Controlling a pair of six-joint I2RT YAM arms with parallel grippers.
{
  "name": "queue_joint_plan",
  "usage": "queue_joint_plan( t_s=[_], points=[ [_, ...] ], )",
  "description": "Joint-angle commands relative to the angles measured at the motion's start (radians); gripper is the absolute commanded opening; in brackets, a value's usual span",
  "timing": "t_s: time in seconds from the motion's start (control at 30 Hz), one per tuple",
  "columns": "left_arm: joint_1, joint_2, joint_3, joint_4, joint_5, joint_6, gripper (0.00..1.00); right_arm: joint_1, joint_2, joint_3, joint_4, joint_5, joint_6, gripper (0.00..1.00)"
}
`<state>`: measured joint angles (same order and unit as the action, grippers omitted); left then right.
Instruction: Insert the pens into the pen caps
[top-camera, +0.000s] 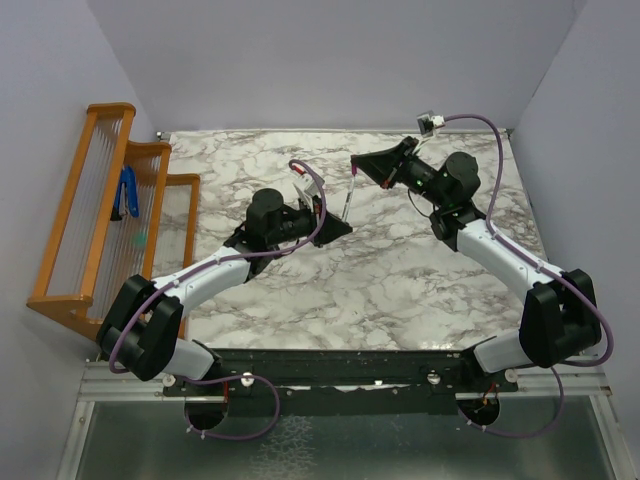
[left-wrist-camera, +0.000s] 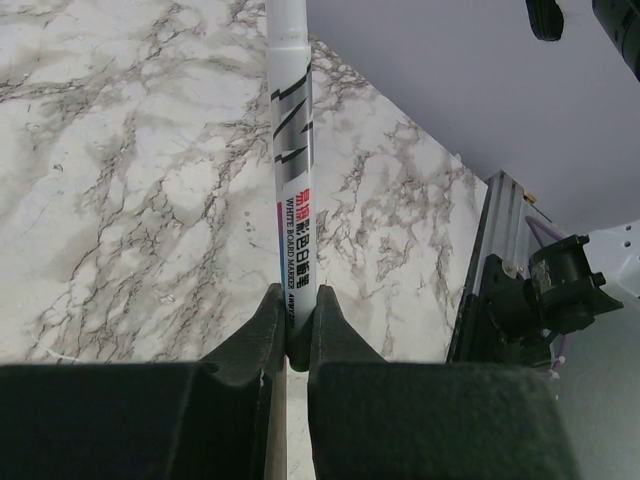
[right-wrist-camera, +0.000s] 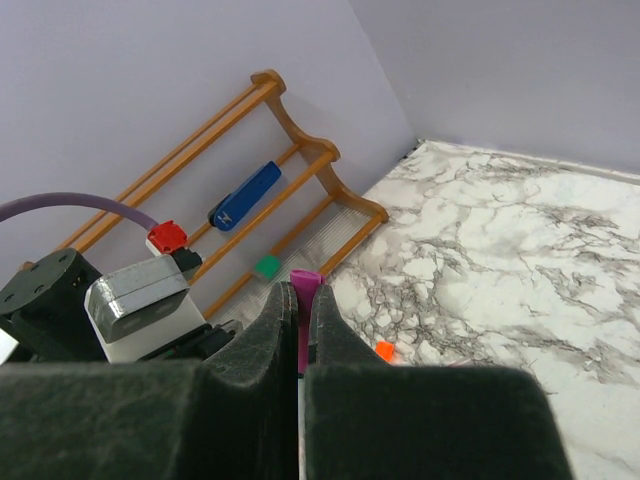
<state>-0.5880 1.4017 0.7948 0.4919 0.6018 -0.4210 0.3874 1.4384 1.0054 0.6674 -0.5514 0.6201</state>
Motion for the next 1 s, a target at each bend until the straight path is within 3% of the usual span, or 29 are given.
queue_joint_plan(
  t_s=[0.0, 0.97],
  points=[
    [0.014, -0.011, 0.015, 0.024, -0.006, 0.019, 0.00, 0.007, 0.011, -0.019, 0.023, -0.008, -0.004, 0.01],
    [0.049, 0.002, 0.092, 0.024, -0.076, 0.034, 0.00, 0.033, 0.002, -0.077, 0.070, -0.068, 0.081, 0.01]
  ],
)
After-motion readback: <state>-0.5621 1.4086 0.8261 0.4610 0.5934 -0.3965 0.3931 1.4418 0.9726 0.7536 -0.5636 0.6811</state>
